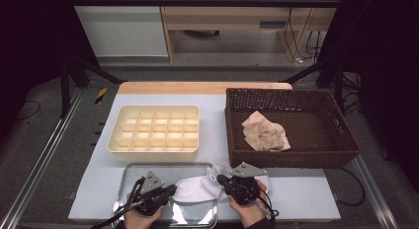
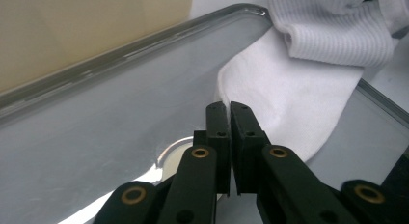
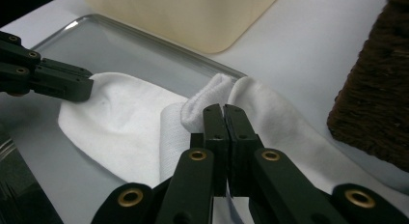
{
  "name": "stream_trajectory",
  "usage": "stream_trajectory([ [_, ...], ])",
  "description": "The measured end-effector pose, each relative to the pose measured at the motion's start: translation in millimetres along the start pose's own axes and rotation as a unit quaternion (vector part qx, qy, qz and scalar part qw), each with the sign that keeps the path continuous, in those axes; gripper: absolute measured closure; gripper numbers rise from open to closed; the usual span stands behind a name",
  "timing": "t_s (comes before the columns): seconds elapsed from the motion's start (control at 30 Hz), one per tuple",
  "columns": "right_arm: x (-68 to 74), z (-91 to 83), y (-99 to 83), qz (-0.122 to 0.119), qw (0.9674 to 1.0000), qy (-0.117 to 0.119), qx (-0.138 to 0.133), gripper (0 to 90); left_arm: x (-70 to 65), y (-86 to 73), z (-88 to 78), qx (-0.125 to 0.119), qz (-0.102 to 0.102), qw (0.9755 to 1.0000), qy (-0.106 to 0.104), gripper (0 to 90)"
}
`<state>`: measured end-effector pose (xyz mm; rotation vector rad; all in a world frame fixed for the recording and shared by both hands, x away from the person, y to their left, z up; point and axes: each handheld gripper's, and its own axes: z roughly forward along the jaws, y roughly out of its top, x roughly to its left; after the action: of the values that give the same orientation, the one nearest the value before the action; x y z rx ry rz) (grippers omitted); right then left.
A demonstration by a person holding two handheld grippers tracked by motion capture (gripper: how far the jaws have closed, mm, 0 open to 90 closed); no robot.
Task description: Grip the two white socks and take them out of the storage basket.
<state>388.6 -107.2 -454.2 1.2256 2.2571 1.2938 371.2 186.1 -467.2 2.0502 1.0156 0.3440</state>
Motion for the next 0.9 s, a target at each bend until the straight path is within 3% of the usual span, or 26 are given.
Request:
stream_trajectory([
  [0.27,-5.8,-13.5,1.3,0.02,0.9997,-0.006,-0.016,89.2,24.1,-8.1,-26.9,-0.006,-0.02,0.9994,0.026,86.9],
  [0.47,-13.1,-3.7,-5.6,0.038,0.999,-0.017,0.017,89.0,35.6,-16.1,-29.1,0.01,-0.031,0.9986,0.042,86.8],
  [0.6,-12.7,0.6,-9.0,0.039,0.9985,-0.014,0.035,87.4,37.7,-17.6,-28.4,0.014,-0.028,0.9984,0.048,86.2],
  [0.77,-15.0,-6.7,-5.6,0.027,0.9995,-0.013,0.013,81.6,41.9,-18.8,-31.5,0.004,-0.033,0.998,0.053,78.7],
  [0.83,-20.6,-13.4,-2.9,0.021,0.9994,-0.026,0.004,79.1,44.0,-18.7,-32.6,0.002,-0.033,0.998,0.054,75.0],
  [0.9,-30.6,-20.3,-2.3,0.031,0.9985,-0.044,0.002,77.8,45.2,-18.9,-32.4,0.002,-0.034,0.998,0.053,73.7],
])
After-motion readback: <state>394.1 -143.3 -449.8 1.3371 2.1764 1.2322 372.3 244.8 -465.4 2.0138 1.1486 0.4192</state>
